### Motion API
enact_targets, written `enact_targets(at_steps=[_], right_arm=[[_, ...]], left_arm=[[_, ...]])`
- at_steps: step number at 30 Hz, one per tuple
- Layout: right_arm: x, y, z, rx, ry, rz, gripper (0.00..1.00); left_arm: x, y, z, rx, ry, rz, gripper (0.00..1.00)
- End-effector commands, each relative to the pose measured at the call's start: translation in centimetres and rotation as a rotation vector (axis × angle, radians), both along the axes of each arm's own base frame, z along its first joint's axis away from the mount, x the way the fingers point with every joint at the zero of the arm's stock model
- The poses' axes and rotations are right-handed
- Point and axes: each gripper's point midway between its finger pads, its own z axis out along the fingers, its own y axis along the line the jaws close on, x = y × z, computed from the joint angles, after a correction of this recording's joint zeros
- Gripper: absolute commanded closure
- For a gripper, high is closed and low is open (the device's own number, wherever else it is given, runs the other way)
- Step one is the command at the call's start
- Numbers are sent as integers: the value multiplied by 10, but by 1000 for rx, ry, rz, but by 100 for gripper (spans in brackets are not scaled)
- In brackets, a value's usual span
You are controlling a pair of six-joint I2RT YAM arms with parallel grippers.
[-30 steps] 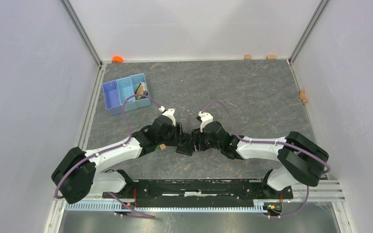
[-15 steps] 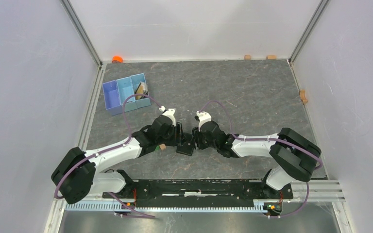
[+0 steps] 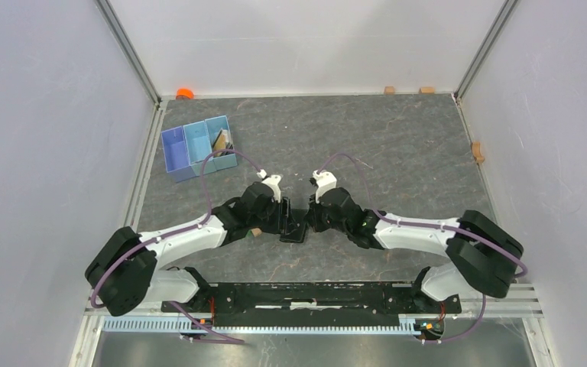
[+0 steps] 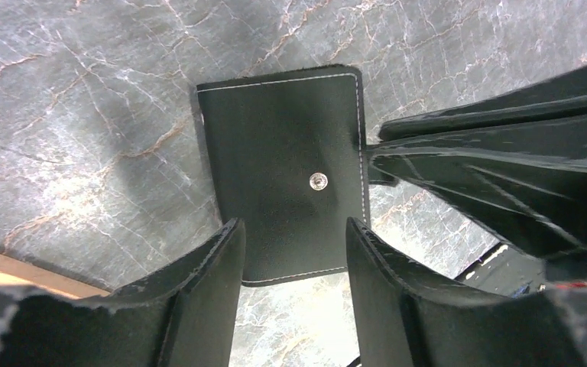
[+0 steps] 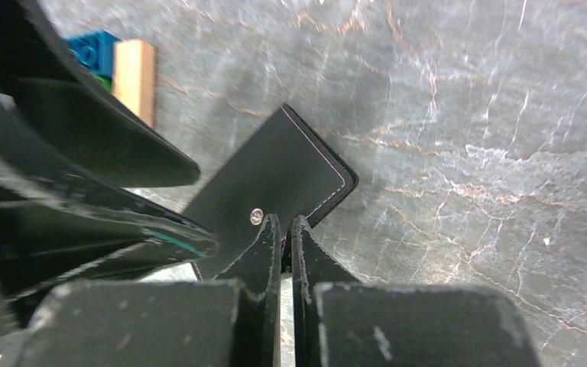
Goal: Put the credit cards into the card holder
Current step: Open the card holder at the center of the board.
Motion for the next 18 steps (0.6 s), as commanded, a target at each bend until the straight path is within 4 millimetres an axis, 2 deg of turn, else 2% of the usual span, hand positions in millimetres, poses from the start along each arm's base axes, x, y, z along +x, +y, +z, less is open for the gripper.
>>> enact_targets(at_steps=[1, 13, 18], right_arm=[[5, 2, 36, 62, -84, -5, 100], [5, -4, 53, 77, -114, -16, 100], [5, -6, 55, 81, -120, -19, 100]], left_arm=[[10, -20, 22, -70, -59, -59, 41], [5, -43, 45, -208, -70, -130, 34], [4, -43, 39, -195, -60, -138, 32]])
